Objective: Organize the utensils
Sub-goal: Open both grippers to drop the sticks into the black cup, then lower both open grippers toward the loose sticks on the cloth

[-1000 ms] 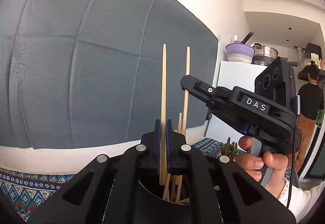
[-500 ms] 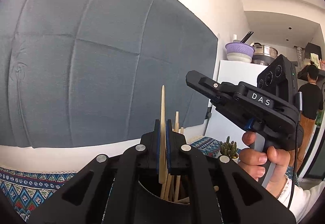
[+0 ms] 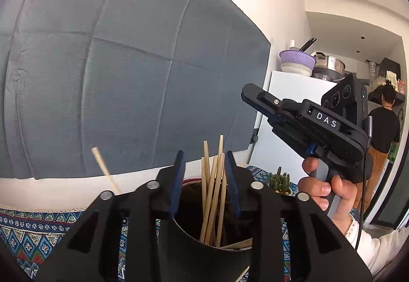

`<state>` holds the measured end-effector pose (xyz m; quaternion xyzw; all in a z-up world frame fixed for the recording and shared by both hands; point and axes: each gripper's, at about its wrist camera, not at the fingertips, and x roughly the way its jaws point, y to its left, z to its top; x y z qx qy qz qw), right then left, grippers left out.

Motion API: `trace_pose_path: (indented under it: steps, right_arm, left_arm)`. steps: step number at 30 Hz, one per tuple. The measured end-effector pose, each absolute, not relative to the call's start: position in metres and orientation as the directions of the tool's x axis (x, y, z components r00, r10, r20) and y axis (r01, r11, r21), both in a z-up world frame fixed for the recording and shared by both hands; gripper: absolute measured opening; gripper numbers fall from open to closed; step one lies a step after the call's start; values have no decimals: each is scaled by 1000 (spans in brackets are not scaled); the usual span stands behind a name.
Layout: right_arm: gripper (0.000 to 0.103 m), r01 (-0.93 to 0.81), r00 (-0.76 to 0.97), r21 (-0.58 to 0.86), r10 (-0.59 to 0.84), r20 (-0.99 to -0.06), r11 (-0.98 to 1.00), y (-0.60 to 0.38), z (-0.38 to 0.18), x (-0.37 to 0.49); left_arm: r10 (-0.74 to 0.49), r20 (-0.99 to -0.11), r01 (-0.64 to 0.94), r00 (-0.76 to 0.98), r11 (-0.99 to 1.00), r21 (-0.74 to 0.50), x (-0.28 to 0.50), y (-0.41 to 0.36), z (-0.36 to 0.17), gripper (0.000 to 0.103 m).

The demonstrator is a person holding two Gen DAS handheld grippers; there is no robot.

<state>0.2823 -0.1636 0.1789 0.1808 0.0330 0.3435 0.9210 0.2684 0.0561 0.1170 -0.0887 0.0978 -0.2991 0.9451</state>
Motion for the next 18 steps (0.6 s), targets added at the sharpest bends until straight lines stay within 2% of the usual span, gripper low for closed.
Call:
trace_pose_path:
  steps: [2,3,4,5,6,7,9,11,13,15,18]
  right_arm:
    - [9,-620,762,358,644,64,698,-165,180,282]
    - [10,-621,761,359,645,63,697,-165,180,282]
    - [16,-619,762,362,644,64,697,-166,181,282]
    - [31,-619,762,365,644,66,695,-167,181,282]
    - [39,-616,765,369,640,71,695,-169,181,281]
    - [51,-615,766,372,638,75,695,-171,181,280]
    - [59,-615,767,378,636,85,692,-174,182,278]
    - [75,-612,770,382,632,87,693,-175,183,277]
    - [78,-612,770,383,632,90,692,-177,184,275]
    - [86,-612,769,379,634,80,694,-177,185,276]
    - [86,-607,774,363,630,68,707,-175,186,275]
  left_arm:
    - [-574,-108,538,811,806,-246,267,65,123,64]
    - [-571,-96,534,815,806,-256,265,71,127,69]
    - [-570,-83,532,818,803,-270,264,78,130,79]
    - [-569,-70,531,819,799,-282,262,85,134,92]
    - [-565,-58,528,823,799,-287,260,91,138,97]
    - [-554,-40,521,831,803,-290,257,98,141,97]
    - [-535,-30,501,844,809,-308,256,111,146,97]
    - [-519,-32,479,854,810,-339,258,123,147,97]
    - [-494,-43,445,869,816,-369,262,132,146,97]
    - [-463,-76,403,883,831,-383,268,137,144,97]
    - [-346,-198,260,917,895,-361,285,137,138,97]
